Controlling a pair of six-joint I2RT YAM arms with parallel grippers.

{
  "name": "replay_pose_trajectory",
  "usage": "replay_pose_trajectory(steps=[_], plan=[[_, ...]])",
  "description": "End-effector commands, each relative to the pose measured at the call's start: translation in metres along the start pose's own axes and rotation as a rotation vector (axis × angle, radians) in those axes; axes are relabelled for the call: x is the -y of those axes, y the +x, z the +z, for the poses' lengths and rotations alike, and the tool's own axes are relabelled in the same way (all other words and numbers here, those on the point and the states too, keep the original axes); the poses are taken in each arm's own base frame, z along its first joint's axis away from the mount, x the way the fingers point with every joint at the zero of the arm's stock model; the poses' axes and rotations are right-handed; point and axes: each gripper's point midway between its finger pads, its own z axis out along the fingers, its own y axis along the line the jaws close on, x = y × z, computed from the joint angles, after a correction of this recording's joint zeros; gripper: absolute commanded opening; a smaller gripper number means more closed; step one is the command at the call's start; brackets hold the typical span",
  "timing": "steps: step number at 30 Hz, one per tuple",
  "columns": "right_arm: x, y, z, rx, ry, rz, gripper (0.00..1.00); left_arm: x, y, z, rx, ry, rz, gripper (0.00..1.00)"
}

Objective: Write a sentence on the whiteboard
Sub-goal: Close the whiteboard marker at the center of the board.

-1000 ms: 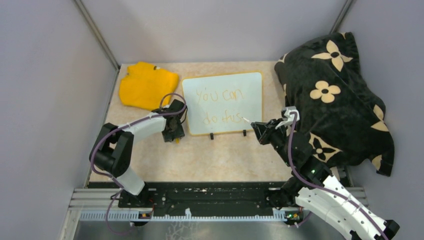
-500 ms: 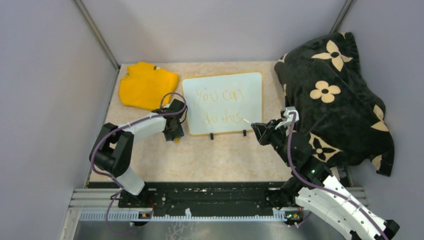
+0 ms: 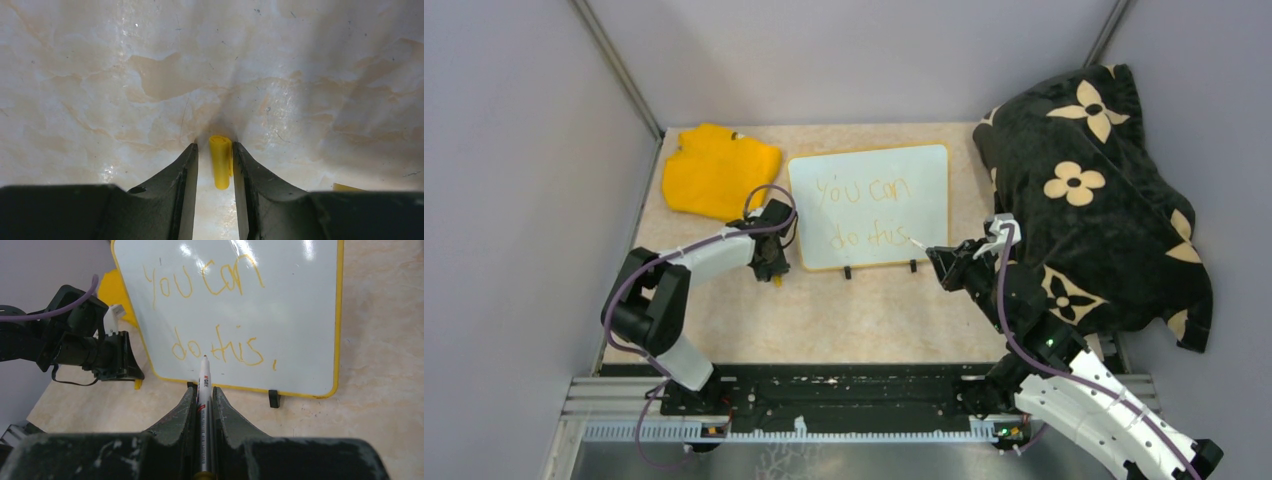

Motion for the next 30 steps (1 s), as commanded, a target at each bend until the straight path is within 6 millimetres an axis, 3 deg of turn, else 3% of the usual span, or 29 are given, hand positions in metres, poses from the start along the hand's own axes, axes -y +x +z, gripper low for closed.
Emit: replay_pose_trajectory(steps=[1, 8, 17, 30], plan=[[-0.007, -0.015, -0.002, 0.036, -0.020, -0.005, 0.00, -0.007, 0.022, 0.016, -0.059, -0.012, 0.013, 0.35], [-0.007, -0.016, -0.002, 0.036, -0.018, -0.001, 0.00, -0.009, 0.026, 0.016, -0.069, -0.007, 0.012, 0.32], [-0.008, -0.015, -0.002, 0.036, -0.022, 0.002, 0.00, -0.004, 0.036, 0.004, -0.105, 0.040, -0.056, 0.50], [-0.009, -0.015, -0.003, 0.039, -0.028, 0.011, 0.00, -0.017, 0.053, 0.014, -0.156, -0.051, -0.074, 0.39]])
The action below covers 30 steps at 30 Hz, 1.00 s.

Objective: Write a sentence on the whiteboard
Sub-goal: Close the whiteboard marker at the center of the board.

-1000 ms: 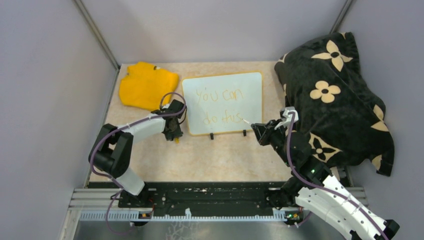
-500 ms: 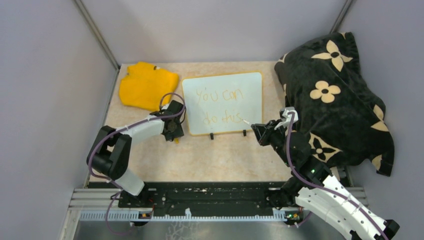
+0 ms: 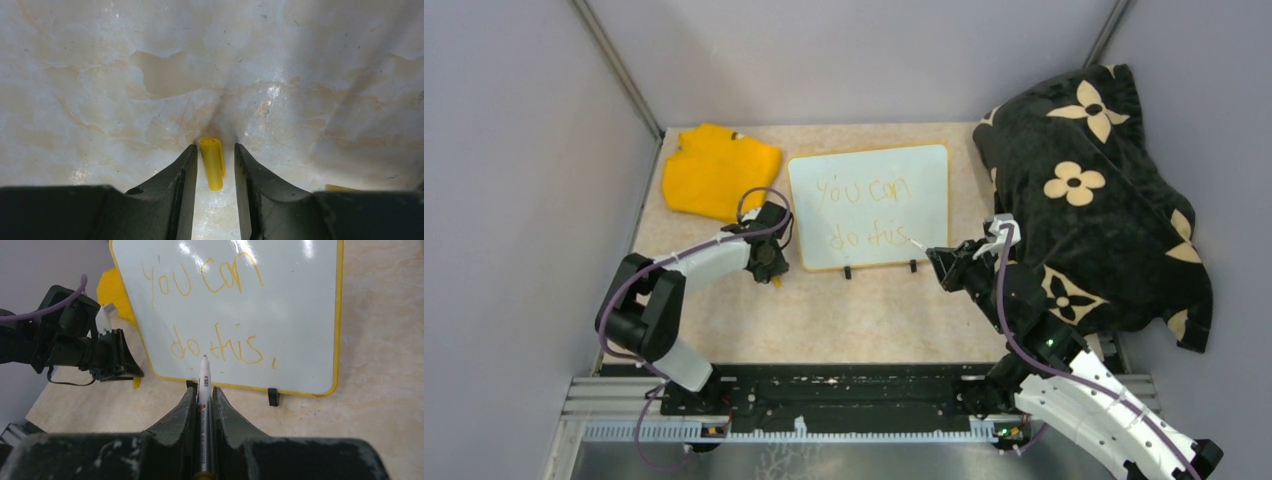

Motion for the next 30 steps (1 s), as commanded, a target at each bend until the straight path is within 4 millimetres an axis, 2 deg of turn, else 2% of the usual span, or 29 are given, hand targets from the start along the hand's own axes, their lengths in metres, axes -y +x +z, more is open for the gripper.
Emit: replay_pose_trajectory(steps=[1, 8, 14, 19, 24, 30], plan=[[-0.009, -0.017, -0.003, 0.047, -0.030, 0.012, 0.00, -0.026, 0.050, 0.015, -0.167, -0.106, 0.025, 0.38], [-0.009, -0.017, -0.004, 0.049, -0.029, 0.014, 0.00, -0.025, 0.057, 0.018, -0.183, -0.104, 0.050, 0.24], [-0.008, -0.018, -0.005, 0.050, -0.026, 0.012, 0.00, -0.024, 0.050, 0.012, -0.155, -0.093, 0.049, 0.00], [-0.008, -0.019, -0.006, 0.050, -0.024, 0.008, 0.00, -0.023, 0.031, -0.007, -0.087, -0.064, 0.035, 0.00], [-0.008, -0.021, -0.005, 0.056, -0.023, 0.008, 0.00, -0.019, 0.006, -0.033, -0.004, -0.017, 0.014, 0.00], [-0.008, -0.021, -0.005, 0.055, -0.023, 0.007, 0.00, -0.020, -0.014, -0.069, 0.074, 0.038, -0.010, 0.00]])
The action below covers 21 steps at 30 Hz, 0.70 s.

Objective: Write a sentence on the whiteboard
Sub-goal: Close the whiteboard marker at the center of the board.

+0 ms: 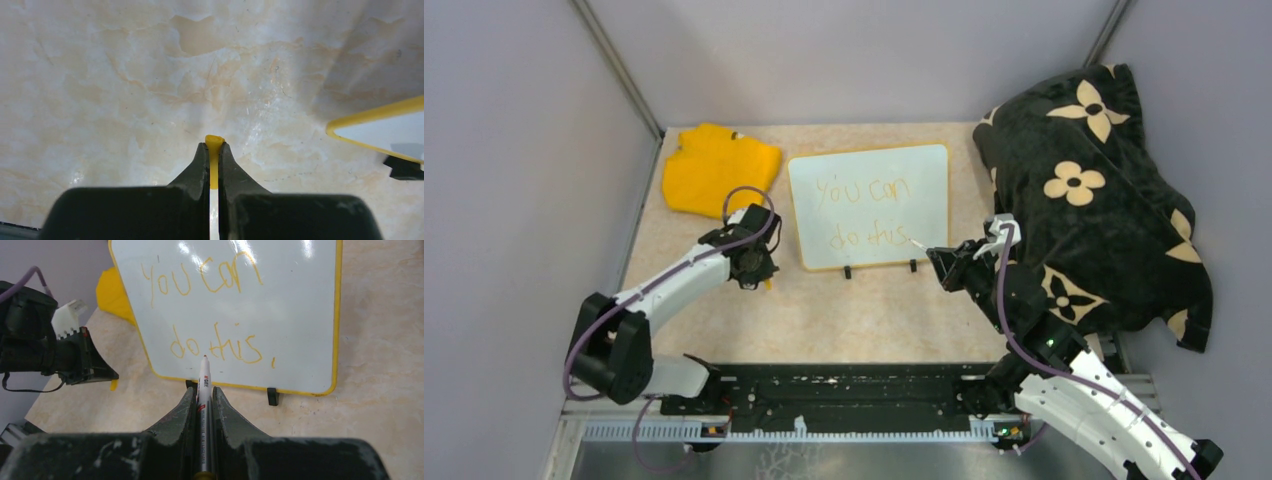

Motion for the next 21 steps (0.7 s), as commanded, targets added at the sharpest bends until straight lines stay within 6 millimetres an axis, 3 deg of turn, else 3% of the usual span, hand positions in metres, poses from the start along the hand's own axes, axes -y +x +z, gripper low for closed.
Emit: replay_pose_trajectory(steps=[1, 6, 15, 21], plan=[[-0.009, -0.021, -0.005, 0.056, -0.026, 0.007, 0.00, -0.002, -0.018, -0.032, 0.064, 0.034, -0.017, 0.00], [-0.011, -0.024, -0.004, 0.061, -0.031, 0.006, 0.00, 0.010, -0.040, -0.070, 0.157, 0.176, -0.020, 0.00], [-0.016, -0.028, -0.004, 0.067, -0.050, 0.011, 0.00, 0.047, -0.080, -0.155, 0.460, 0.615, -0.004, 0.00], [-0.018, -0.029, -0.004, 0.070, -0.063, 0.012, 0.00, 0.068, -0.085, -0.193, 0.560, 0.834, 0.047, 0.00]])
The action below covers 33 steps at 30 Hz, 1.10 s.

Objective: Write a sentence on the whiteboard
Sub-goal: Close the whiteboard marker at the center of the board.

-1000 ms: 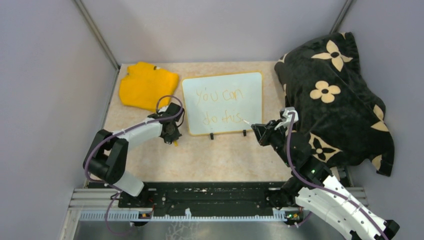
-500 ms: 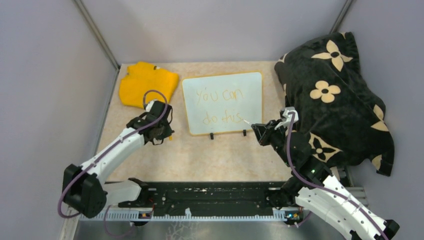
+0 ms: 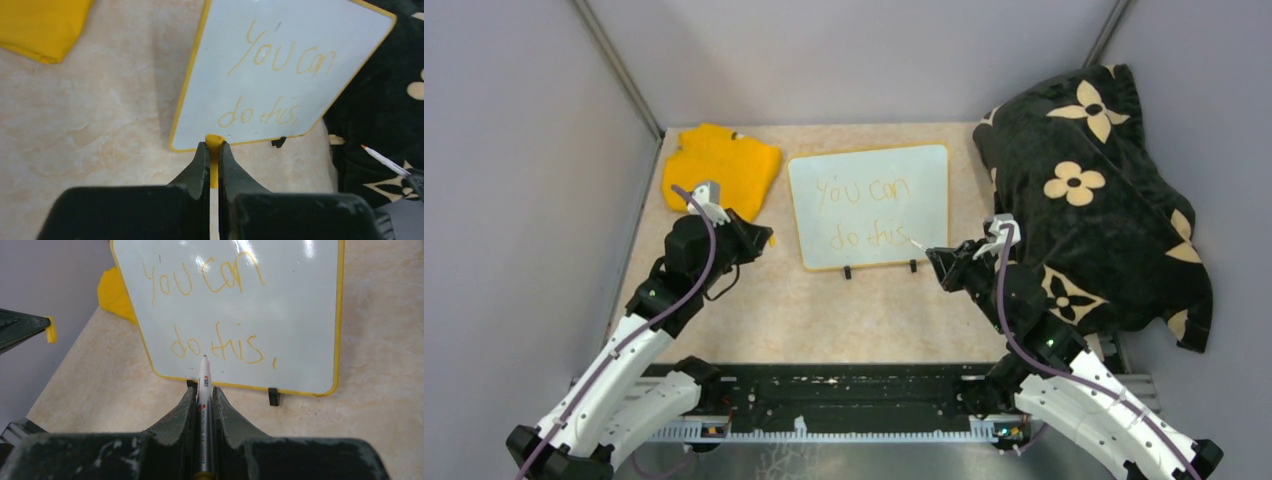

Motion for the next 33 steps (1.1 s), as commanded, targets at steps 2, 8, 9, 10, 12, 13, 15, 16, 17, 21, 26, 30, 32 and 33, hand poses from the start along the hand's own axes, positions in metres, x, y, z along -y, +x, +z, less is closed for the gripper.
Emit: replay_pose_trajectory(steps=[2, 8, 9, 10, 12, 13, 15, 16, 17, 21, 26, 30, 32, 33], plan=[[-0.019, -0.030, -0.004, 0.075, -0.067, 0.011, 0.00, 0.052, -0.013, -0.005, 0.060, 0.295, 0.044, 0.00], [-0.028, -0.039, -0.004, 0.108, -0.110, 0.012, 0.00, 0.089, -0.024, -0.020, 0.123, 0.510, -0.016, 0.00], [-0.030, -0.042, -0.004, 0.119, -0.118, 0.013, 0.00, 0.094, -0.027, -0.023, 0.134, 0.539, -0.031, 0.00], [-0.033, -0.047, -0.004, 0.135, -0.127, 0.014, 0.00, 0.100, -0.032, -0.026, 0.149, 0.568, -0.048, 0.00], [-0.038, -0.060, -0.004, 0.174, -0.143, 0.020, 0.00, 0.110, -0.040, -0.032, 0.168, 0.615, -0.080, 0.00], [-0.042, -0.068, -0.004, 0.199, -0.153, 0.024, 0.00, 0.114, -0.043, -0.035, 0.177, 0.636, -0.093, 0.00], [-0.051, -0.087, -0.004, 0.254, -0.176, 0.033, 0.00, 0.122, -0.053, -0.041, 0.197, 0.672, -0.117, 0.00], [-0.055, -0.097, -0.003, 0.283, -0.185, 0.037, 0.00, 0.126, -0.058, -0.044, 0.209, 0.689, -0.128, 0.00], [-0.060, -0.107, -0.003, 0.310, -0.195, 0.040, 0.00, 0.130, -0.062, -0.048, 0.220, 0.705, -0.139, 0.00], [-0.084, -0.150, -0.001, 0.432, -0.240, 0.036, 0.00, 0.141, -0.082, -0.063, 0.276, 0.759, -0.194, 0.00], [-0.127, -0.208, -0.012, 0.605, -0.282, -0.005, 0.00, 0.151, -0.108, -0.086, 0.365, 0.825, -0.249, 0.00], [-0.161, -0.238, -0.029, 0.705, -0.337, -0.018, 0.00, 0.157, -0.125, -0.102, 0.418, 0.852, -0.254, 0.00], [-0.172, -0.241, -0.036, 0.742, -0.340, -0.063, 0.00, 0.160, -0.134, -0.110, 0.449, 0.859, -0.253, 0.00], [-0.176, -0.237, -0.038, 0.750, -0.334, -0.086, 0.00, 0.160, -0.137, -0.113, 0.462, 0.861, -0.252, 0.00]])
